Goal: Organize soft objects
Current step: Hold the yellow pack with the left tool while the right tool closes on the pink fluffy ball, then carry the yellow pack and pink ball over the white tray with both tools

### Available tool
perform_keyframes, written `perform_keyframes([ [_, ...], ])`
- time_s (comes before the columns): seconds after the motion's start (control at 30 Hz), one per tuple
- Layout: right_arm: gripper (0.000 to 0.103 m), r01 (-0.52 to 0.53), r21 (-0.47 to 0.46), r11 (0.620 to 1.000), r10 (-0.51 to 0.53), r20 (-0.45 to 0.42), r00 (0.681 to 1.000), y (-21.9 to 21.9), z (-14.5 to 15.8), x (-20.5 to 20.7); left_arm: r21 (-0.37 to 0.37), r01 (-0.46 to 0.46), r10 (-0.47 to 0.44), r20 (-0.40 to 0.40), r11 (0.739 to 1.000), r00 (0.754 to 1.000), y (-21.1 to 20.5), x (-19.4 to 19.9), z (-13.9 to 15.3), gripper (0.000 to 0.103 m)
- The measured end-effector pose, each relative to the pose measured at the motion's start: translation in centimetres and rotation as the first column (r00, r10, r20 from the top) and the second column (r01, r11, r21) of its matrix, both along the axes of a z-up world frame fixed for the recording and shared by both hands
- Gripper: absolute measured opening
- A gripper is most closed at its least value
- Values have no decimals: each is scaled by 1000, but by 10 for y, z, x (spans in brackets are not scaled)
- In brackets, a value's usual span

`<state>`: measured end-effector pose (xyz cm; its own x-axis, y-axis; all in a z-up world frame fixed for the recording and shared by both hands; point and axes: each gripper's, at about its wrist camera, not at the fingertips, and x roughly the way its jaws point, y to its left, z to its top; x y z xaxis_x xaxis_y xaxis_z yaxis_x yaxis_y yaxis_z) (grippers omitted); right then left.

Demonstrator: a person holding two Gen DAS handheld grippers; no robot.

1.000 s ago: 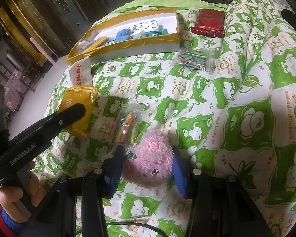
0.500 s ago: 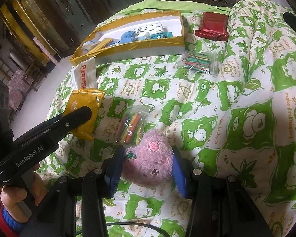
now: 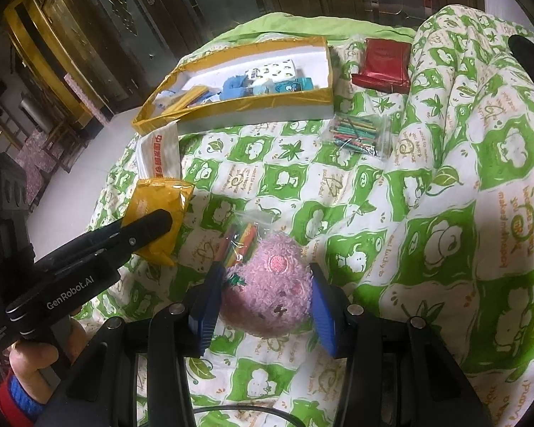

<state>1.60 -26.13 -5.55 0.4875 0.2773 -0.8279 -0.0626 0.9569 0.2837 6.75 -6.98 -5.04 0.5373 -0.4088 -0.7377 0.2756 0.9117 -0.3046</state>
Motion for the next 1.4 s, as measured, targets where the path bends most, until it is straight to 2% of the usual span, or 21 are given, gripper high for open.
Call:
perform_keyframes([
  [0.57, 50, -19, 49, 999, 18, 22, 1000, -7, 22, 10, -17, -9, 9, 15, 1000, 1000, 2, -1, 5, 43],
  [0.97, 50, 6, 53, 999, -10, 71, 997, -31, 54, 43, -29, -20, 20, 17, 999, 1000, 3, 12, 12, 43],
  [1.4, 50, 18, 43, 999, -22, 93, 995, -44, 72, 89, 22, -7, 6, 42, 1000, 999, -1, 35, 27, 43],
])
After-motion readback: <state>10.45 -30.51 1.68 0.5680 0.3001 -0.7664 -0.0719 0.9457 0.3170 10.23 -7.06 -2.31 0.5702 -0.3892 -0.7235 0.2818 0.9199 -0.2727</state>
